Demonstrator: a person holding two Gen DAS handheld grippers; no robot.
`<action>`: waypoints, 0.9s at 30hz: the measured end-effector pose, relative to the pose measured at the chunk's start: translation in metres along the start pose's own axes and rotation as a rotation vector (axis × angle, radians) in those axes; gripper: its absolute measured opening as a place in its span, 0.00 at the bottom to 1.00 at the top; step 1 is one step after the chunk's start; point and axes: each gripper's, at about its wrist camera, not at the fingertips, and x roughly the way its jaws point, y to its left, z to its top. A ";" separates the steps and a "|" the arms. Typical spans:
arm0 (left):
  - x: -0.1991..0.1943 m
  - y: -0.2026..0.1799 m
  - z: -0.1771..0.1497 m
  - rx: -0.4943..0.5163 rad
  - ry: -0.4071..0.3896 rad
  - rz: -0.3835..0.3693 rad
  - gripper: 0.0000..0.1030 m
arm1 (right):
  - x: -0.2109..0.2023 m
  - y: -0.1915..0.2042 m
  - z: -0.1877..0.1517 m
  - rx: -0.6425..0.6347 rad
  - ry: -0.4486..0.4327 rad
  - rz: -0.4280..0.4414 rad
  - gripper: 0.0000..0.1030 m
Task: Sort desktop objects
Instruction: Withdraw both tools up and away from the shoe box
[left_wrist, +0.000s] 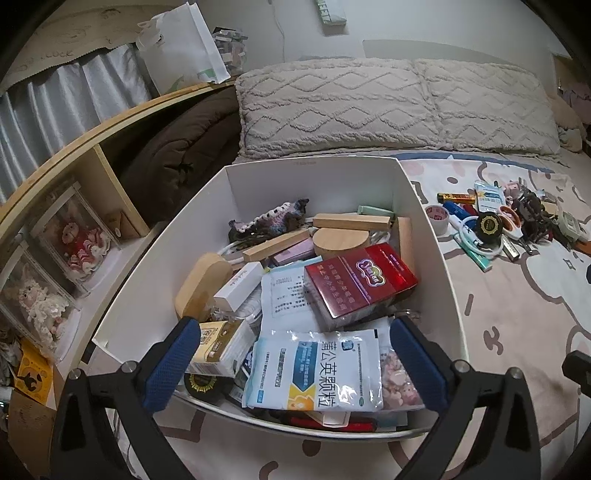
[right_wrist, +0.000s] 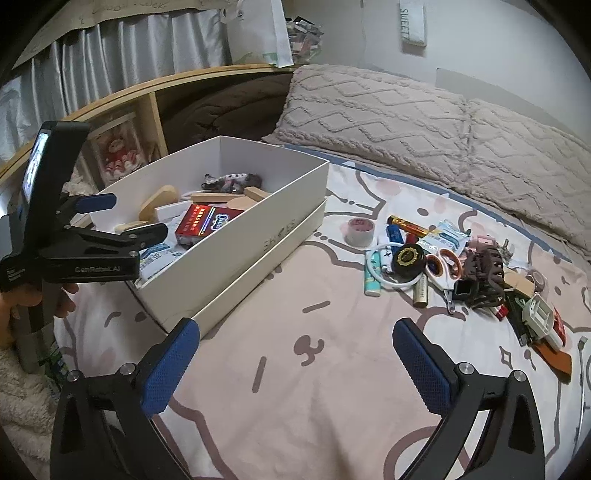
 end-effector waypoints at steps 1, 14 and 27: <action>0.000 0.000 0.000 0.001 -0.002 0.001 1.00 | 0.000 -0.001 0.000 0.002 -0.001 -0.003 1.00; -0.014 -0.001 0.006 -0.037 -0.059 -0.003 1.00 | -0.008 -0.012 0.001 0.038 -0.045 -0.002 1.00; -0.048 0.002 0.019 -0.132 -0.184 -0.029 1.00 | -0.041 -0.034 0.008 0.068 -0.150 -0.037 1.00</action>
